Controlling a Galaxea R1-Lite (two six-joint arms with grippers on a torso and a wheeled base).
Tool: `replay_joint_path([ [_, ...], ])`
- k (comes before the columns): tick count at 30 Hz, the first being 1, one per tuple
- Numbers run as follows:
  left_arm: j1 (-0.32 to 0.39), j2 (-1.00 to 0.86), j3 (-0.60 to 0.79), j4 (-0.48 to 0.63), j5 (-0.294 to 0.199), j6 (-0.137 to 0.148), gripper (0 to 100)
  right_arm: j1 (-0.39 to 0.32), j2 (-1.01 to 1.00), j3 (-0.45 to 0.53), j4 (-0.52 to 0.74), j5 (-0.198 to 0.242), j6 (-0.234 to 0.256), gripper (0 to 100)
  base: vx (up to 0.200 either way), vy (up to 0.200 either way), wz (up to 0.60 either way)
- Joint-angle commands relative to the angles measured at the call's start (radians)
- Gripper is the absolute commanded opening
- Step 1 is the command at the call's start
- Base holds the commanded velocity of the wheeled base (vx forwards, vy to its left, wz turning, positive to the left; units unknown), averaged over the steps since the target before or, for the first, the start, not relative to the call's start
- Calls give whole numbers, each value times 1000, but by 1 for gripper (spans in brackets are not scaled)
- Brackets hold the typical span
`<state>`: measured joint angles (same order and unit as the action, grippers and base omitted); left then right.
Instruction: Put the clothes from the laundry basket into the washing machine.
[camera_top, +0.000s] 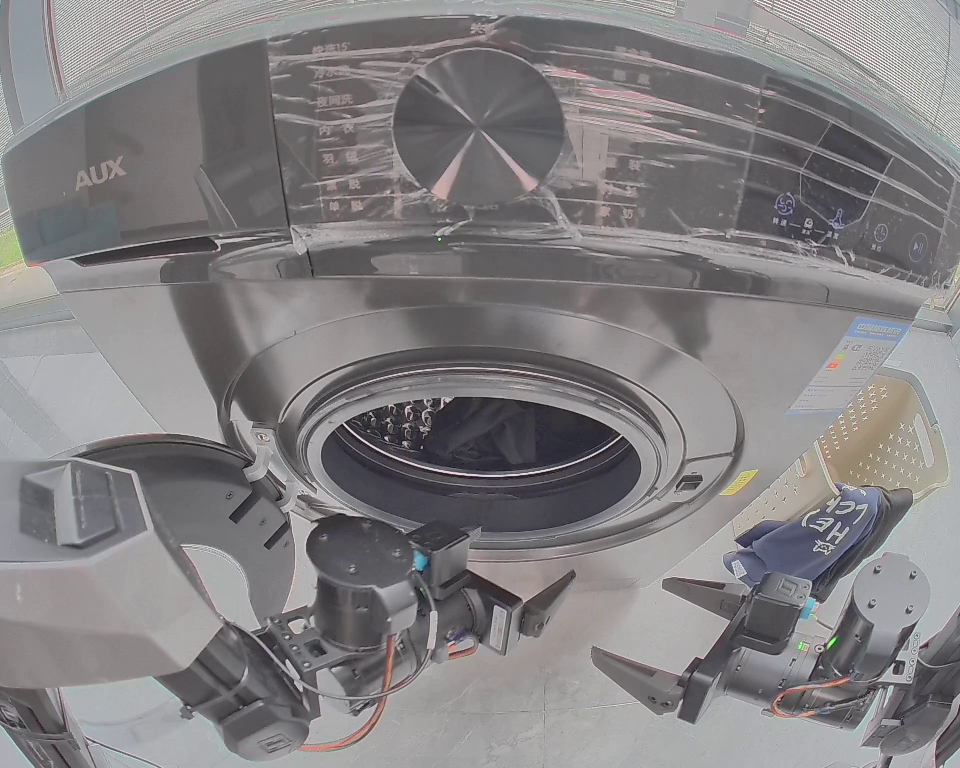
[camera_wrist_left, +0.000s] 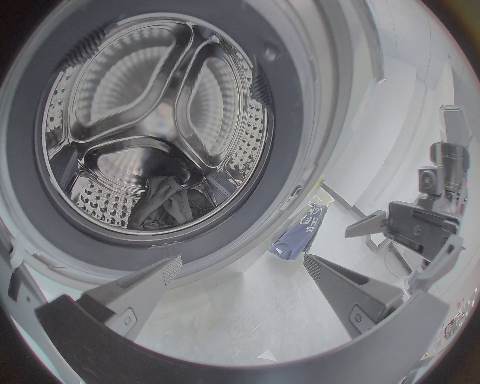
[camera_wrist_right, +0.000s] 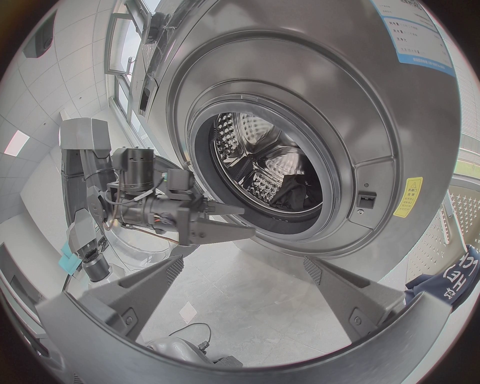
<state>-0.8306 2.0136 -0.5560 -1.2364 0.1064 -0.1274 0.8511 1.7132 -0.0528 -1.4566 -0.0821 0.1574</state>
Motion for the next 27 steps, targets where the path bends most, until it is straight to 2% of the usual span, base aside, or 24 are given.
replay_joint_path([
  [1,-38,-116,159,-103,-5,-26,100,11,-76,53,12,-4,4,100,0,0,0],
  [2,-39,-121,163,-104,-5,-27,100,11,-78,53,15,-4,4,100,0,0,0],
  [4,-47,-214,235,-126,6,-72,100,2,-144,53,30,-16,5,100,0,0,0],
  [5,-47,-214,235,-126,6,-72,100,0,-149,53,30,-16,5,100,0,0,0],
  [7,-42,-348,306,-121,6,-95,100,-17,-259,53,44,-31,5,100,0,0,0],
  [9,-28,-404,335,-120,7,-98,100,-43,-299,53,59,-31,1,100,0,0,0],
  [14,5,-555,430,-117,24,-97,100,-170,-382,53,136,-30,-18,100,0,0,0],
  [19,48,-653,504,-112,50,-93,100,-303,-495,53,234,-22,-15,100,0,0,0],
  [22,81,-684,553,-115,56,-86,100,-343,-570,53,328,-22,-16,100,-200,0,0],
  [24,114,-734,556,-83,75,-84,100,-354,-646,53,426,-25,-16,100,-200,0,0],
  [27,153,-855,556,29,82,-81,100,-386,-764,53,558,-27,-16,100,-200,0,0],
])
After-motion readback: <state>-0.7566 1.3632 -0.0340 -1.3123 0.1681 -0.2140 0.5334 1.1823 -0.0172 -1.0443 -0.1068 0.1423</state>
